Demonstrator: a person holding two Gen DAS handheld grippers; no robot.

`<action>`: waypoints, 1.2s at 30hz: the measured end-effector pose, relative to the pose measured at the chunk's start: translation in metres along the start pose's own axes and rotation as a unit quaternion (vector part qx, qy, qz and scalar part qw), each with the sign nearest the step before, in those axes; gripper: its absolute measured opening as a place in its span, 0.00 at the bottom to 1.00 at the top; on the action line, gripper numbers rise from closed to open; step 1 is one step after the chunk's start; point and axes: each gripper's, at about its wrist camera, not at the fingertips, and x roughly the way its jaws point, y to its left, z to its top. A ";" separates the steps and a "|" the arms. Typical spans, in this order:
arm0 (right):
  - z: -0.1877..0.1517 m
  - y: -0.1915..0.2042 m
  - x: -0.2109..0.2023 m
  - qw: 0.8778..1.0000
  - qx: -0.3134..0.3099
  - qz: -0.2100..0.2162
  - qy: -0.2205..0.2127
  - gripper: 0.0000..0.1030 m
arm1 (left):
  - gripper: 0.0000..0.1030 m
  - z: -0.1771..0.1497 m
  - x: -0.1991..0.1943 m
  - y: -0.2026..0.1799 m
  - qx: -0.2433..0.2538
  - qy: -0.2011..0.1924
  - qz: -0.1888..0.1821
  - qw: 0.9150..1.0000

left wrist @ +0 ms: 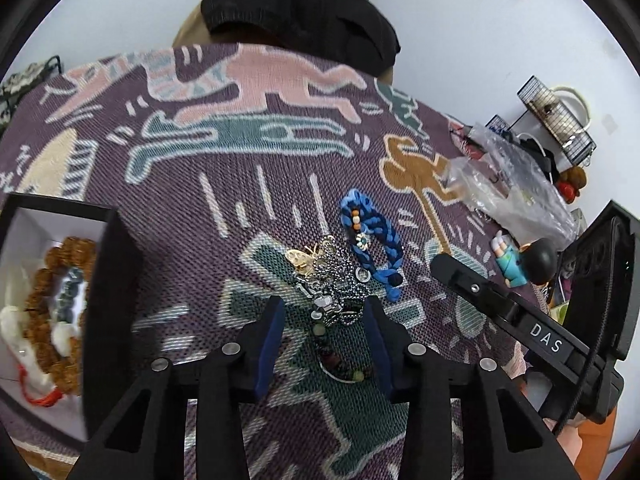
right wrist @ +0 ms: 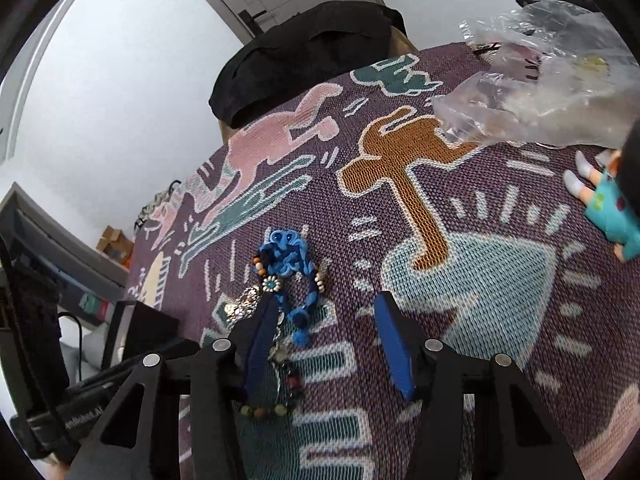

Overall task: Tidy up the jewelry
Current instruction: 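Grasp the silver chain with the left tool while the right tool grasps the blue bracelet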

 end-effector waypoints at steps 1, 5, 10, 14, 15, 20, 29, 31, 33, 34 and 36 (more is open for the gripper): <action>0.001 0.001 0.004 1.000 -0.003 -0.003 0.004 0.47 | 0.41 0.000 0.004 -0.001 0.000 0.003 0.001 1.000; 0.004 0.004 0.017 0.999 -0.021 -0.020 0.017 0.45 | 0.37 0.002 0.015 -0.002 -0.001 0.010 0.019 1.000; 0.006 0.002 0.025 0.999 -0.031 -0.024 0.027 0.44 | 0.32 0.005 0.028 0.004 -0.021 0.018 0.019 0.999; 0.007 0.003 0.026 0.999 -0.032 -0.022 0.029 0.44 | 0.23 0.009 0.031 0.001 -0.015 0.009 0.031 0.999; 0.008 0.003 0.027 0.999 -0.032 -0.023 0.029 0.44 | 0.16 0.009 0.032 0.001 -0.012 0.011 0.034 0.999; 0.009 0.012 0.031 0.998 -0.044 -0.029 0.034 0.44 | 0.11 0.009 0.026 0.006 -0.015 0.001 0.030 0.999; 0.014 0.030 0.046 0.993 -0.085 -0.078 0.036 0.24 | 0.02 0.017 -0.011 0.006 0.002 -0.035 0.033 0.999; 0.014 0.027 0.047 0.993 -0.081 -0.074 0.041 0.10 | 0.02 0.020 -0.018 0.004 0.004 -0.042 0.032 0.999; 0.014 0.024 0.043 0.994 -0.076 -0.067 0.039 0.10 | 0.02 0.023 -0.028 0.001 0.008 -0.050 0.031 0.998; 0.013 0.024 0.039 0.994 -0.076 -0.065 0.034 0.10 | 0.02 0.024 -0.032 0.000 0.010 -0.054 0.031 0.998; 0.013 0.026 0.031 0.995 -0.077 -0.058 0.024 0.10 | 0.02 0.027 -0.041 -0.003 0.013 -0.062 0.030 0.998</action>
